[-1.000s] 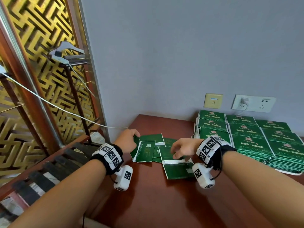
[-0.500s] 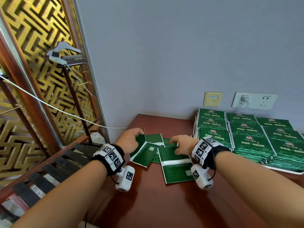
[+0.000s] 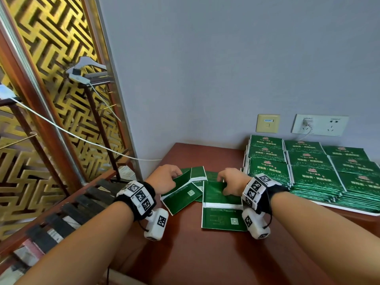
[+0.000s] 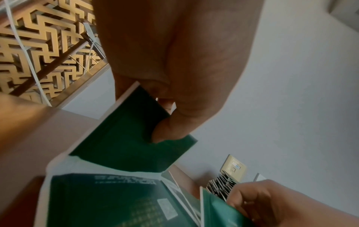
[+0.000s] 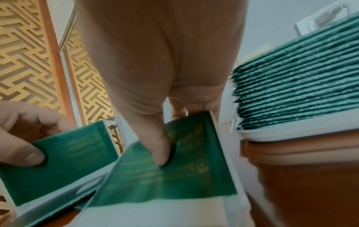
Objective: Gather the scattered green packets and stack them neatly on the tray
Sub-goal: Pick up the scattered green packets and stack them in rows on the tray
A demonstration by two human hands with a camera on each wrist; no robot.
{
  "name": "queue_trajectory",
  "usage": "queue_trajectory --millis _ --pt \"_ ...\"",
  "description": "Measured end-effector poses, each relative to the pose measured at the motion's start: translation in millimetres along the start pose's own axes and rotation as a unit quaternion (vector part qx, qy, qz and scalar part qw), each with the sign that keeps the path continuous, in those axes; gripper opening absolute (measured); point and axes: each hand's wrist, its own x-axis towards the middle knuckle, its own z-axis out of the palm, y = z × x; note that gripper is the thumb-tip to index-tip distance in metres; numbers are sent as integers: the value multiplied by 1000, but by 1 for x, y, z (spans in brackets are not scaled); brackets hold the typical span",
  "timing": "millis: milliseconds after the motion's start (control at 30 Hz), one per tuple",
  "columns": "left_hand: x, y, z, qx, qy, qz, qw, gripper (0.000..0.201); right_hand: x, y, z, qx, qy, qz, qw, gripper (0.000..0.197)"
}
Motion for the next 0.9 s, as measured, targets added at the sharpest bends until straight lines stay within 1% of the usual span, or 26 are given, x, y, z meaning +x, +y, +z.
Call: queue_trajectory --millis 100,133,233,300,367,433,500,567,667,733,800,867,900 --pt "-1 8 3 28 -29 6 999 36 -11 2 -7 39 46 -16 998 21" --pt "-2 10 4 35 -37 8 999 37 -14 3 -10 44 61 -23 997 19" --pt "-4 16 6 50 -56 4 997 37 -22 3 -14 47 88 -45 994 32" --pt "-7 19 8 54 -74 2 996 37 -27 2 -13 46 85 -51 994 35" --pt "-9 21 9 69 -107 4 992 35 -31 1 -9 45 73 -57 995 33" --pt "-13 23 11 81 -147 8 986 29 -36 0 -4 48 52 -60 996 28" --pt "-17 24 14 80 -171 7 982 27 -40 0 0 58 27 -58 996 23" --pt "-19 24 16 82 -164 6 983 27 -45 0 2 71 -4 -61 996 24" --pt "-20 21 18 112 -110 -1 988 24 -54 -1 3 94 -39 -66 993 29" --pt "-21 14 20 133 -73 -19 988 25 -59 0 3 110 -39 -59 991 31" --pt "-21 7 23 145 -48 -45 987 29 -62 0 4 117 -23 -50 992 26" --pt "-22 2 24 154 -40 -71 985 36 -63 2 6 106 -16 -39 994 22" --pt "-24 2 24 162 -44 -78 983 38 -63 3 8 94 -16 -29 995 25"
